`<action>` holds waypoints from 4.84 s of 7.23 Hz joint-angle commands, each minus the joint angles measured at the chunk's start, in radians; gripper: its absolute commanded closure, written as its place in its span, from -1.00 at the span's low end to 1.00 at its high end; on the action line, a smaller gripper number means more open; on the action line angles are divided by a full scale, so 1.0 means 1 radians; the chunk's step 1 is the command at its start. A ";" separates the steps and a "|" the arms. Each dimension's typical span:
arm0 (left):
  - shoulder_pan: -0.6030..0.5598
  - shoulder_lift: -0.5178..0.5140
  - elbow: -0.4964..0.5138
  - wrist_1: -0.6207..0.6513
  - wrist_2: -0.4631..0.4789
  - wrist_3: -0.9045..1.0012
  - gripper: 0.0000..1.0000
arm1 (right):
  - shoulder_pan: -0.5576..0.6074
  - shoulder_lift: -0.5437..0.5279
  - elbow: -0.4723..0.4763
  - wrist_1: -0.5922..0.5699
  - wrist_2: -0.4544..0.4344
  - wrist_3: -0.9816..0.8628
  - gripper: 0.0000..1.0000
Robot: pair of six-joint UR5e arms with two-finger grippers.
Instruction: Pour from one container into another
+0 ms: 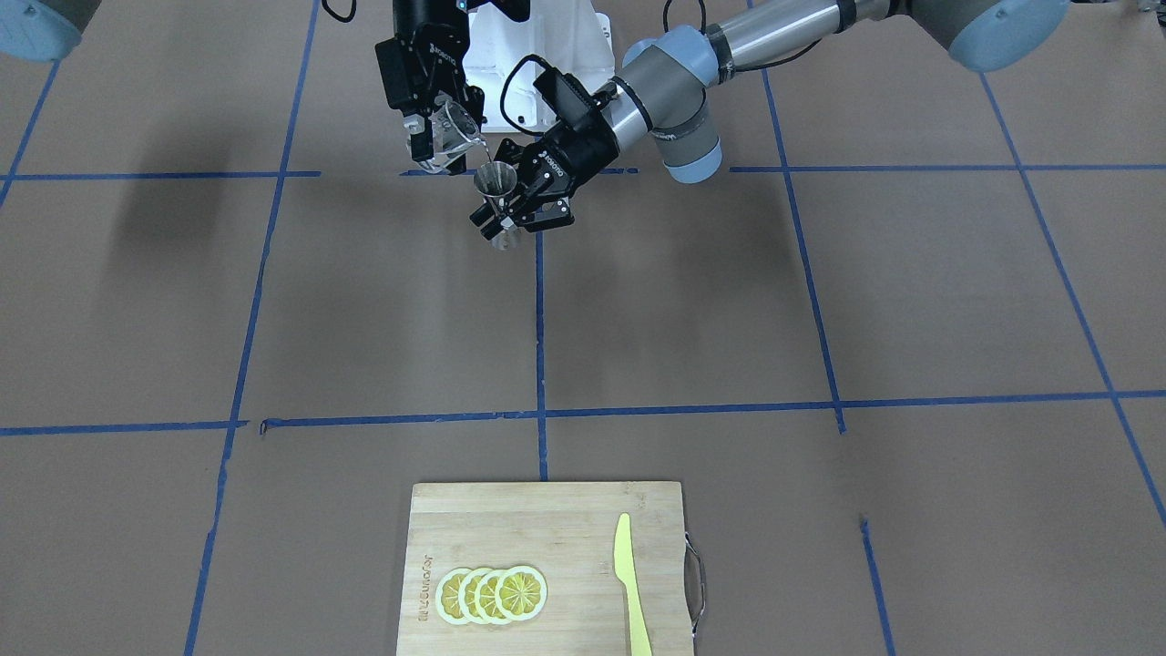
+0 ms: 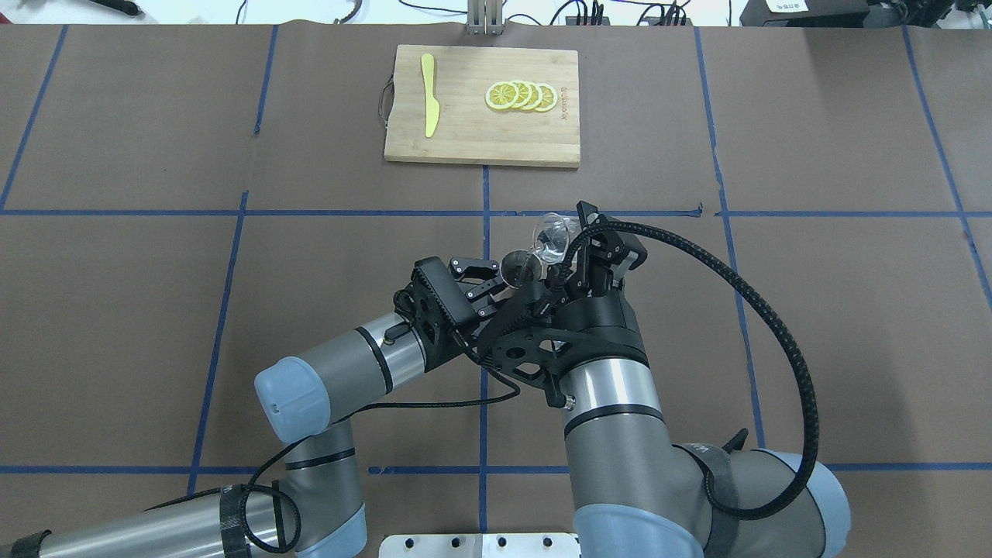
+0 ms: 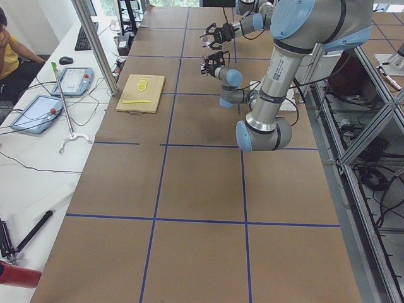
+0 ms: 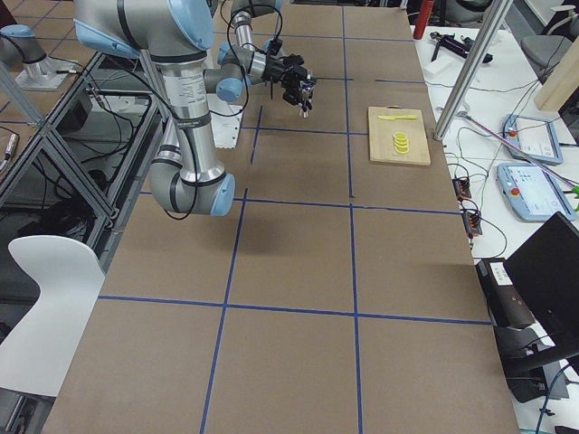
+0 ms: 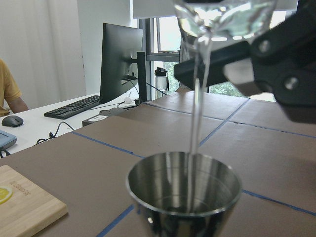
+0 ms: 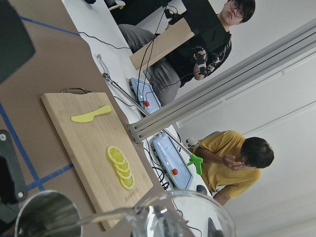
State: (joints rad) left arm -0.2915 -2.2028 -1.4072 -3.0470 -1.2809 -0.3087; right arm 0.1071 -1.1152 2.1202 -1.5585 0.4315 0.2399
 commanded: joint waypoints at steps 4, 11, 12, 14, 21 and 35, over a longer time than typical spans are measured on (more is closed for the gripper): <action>0.000 0.000 -0.004 0.001 0.002 -0.003 1.00 | 0.000 -0.002 0.001 -0.003 -0.013 -0.050 1.00; -0.002 0.000 -0.007 0.001 0.002 -0.003 1.00 | -0.001 0.000 0.015 -0.028 -0.025 -0.079 1.00; 0.000 0.000 -0.009 0.001 0.002 -0.003 1.00 | -0.001 0.000 0.015 -0.028 -0.025 -0.079 1.00; 0.000 0.000 -0.009 0.001 0.000 -0.003 1.00 | -0.004 0.003 0.015 -0.026 -0.025 -0.077 1.00; -0.002 0.000 -0.010 0.001 0.000 -0.003 1.00 | -0.006 0.023 0.037 -0.014 -0.020 0.019 1.00; -0.080 0.265 -0.213 -0.001 0.108 -0.181 1.00 | 0.023 -0.271 0.095 0.303 0.107 0.769 1.00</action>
State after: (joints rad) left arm -0.3646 -1.9762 -1.6002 -3.0418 -1.2156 -0.4251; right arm 0.1227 -1.3568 2.2175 -1.2807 0.5334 0.9515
